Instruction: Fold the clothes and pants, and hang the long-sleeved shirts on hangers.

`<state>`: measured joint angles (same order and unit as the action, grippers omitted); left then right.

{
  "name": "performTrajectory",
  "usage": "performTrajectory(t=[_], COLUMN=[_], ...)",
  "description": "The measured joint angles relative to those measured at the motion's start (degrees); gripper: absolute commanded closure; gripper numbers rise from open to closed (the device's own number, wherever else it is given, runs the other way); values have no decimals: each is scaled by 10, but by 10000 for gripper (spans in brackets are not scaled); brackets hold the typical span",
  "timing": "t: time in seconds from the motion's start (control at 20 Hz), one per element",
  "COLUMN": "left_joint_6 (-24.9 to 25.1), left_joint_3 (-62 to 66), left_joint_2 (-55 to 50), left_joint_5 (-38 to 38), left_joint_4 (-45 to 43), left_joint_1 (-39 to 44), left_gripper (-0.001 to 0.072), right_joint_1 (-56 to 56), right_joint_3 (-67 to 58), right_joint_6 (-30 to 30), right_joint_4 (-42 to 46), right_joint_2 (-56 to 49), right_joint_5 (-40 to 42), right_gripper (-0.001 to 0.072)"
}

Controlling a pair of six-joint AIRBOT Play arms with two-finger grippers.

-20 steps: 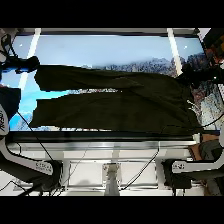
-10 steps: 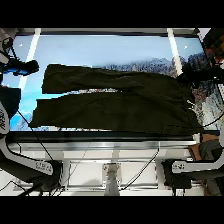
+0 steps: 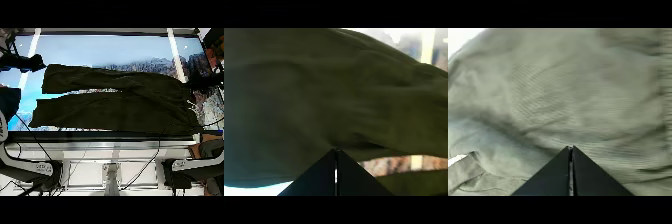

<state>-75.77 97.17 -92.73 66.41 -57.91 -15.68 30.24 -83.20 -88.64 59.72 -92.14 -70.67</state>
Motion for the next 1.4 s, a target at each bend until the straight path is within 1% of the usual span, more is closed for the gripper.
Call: performTrajectory(t=[0.05, 0.2, 0.3, 0.45, 0.55, 0.75, 0.95, 1.1, 1.15, 1.2, 1.4], left_joint_6=[3, 8, 10, 11, 12, 12, 12, 12, 12, 12, 10], left_joint_3=[0, 0, 0, -2, -4, -7, -7, -7, -7, -8, -16], left_joint_2=[17, 70, 99, 127, 136, 143, 145, 145, 145, 145, 145], left_joint_5=[10, 36, 65, 123, 157, 186, 195, 198, 198, 199, 199], left_joint_4=[10, 48, 68, 80, 85, 89, 91, 91, 91, 91, 80], left_joint_1=[3, 10, 12, 16, 24, 50, 70, 75, 76, 77, 78], left_gripper=[702, 701, 701, 701, 701, 701, 701, 701, 701, 701, 701], right_joint_1=[17, 52, 67, 77, 80, 82, 82, 82, 82, 82, 82], right_joint_3=[0, 0, -5, -35, -65, -125, -177, -194, -200, -205, -247], right_joint_6=[3, 11, 21, 29, 32, 40, 60, 68, 71, 75, 84], right_joint_4=[-2, -9, -8, -7, -1, 2, -16, -29, -29, -29, -38], right_joint_2=[-12, -48, -74, -112, -141, -197, -246, -265, -269, -271, -275], right_joint_5=[-1, 7, 32, 66, 73, 48, -14, -41, -46, -50, -55], right_gripper=[305, 304, 303, 302, 303, 303, 311, 523, 622, 680, 683])
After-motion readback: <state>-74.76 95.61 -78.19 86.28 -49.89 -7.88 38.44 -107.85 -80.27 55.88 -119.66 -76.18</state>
